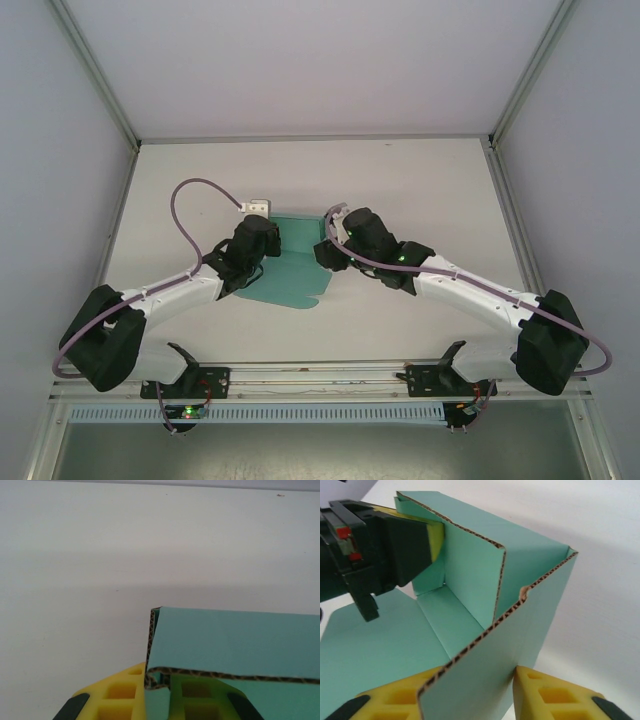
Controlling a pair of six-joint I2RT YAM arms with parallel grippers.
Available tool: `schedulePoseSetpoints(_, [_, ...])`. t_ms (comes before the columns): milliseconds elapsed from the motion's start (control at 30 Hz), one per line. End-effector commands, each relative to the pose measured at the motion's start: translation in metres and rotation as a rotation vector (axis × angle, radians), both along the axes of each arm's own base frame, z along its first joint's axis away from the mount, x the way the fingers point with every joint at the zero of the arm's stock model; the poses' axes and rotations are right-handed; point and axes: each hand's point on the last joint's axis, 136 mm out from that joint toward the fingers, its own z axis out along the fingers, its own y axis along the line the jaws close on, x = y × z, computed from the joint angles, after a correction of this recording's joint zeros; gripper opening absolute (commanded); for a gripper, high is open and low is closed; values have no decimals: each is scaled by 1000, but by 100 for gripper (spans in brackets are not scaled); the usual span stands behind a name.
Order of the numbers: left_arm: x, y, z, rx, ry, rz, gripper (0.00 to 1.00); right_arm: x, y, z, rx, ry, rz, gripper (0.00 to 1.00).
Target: Assemble paper box
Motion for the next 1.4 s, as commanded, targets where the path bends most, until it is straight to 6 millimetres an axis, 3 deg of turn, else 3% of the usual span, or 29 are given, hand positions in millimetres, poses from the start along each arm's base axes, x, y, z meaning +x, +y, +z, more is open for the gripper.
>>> schedulePoseSetpoints(0, [5,-5,12,-31,-30,3,0,-6,35,33,141,-48,122,41])
schedulePoseSetpoints(133, [5,-3,9,-14,-26,12,0,-9,46,43,158,-62,182,52])
schedulePoseSetpoints(233, [4,1,7,-5,-32,21,0,-9,30,51,125,-105,138,62])
schedulePoseSetpoints(433, [1,1,12,-4,-49,5,0,-2,-60,54,-37,-213,-133,79])
schedulePoseSetpoints(567, [-1,-1,19,-17,-65,-17,0,1,-122,57,-40,-236,-314,82])
schedulePoseSetpoints(667, [-3,-4,22,-33,-69,-37,0,9,-167,44,-45,-211,-455,85])
schedulePoseSetpoints(767, [-5,-7,26,-47,-77,-55,0,20,-187,22,-26,-138,-501,85])
schedulePoseSetpoints(867, [-5,-6,26,-46,-77,-51,0,25,-159,9,47,-87,-367,84])
schedulePoseSetpoints(967, [-4,-6,26,-41,-73,-46,0,21,-117,12,141,-63,-169,82])
schedulePoseSetpoints(1067, [-4,-8,25,-41,-70,-50,0,14,-88,16,180,-55,-36,81])
schedulePoseSetpoints(1233, [-2,-7,24,-40,-64,-45,0,0,-49,25,256,-66,122,81])
schedulePoseSetpoints(1367, [-2,-9,23,-40,-61,-52,0,1,-31,18,234,-55,167,81])
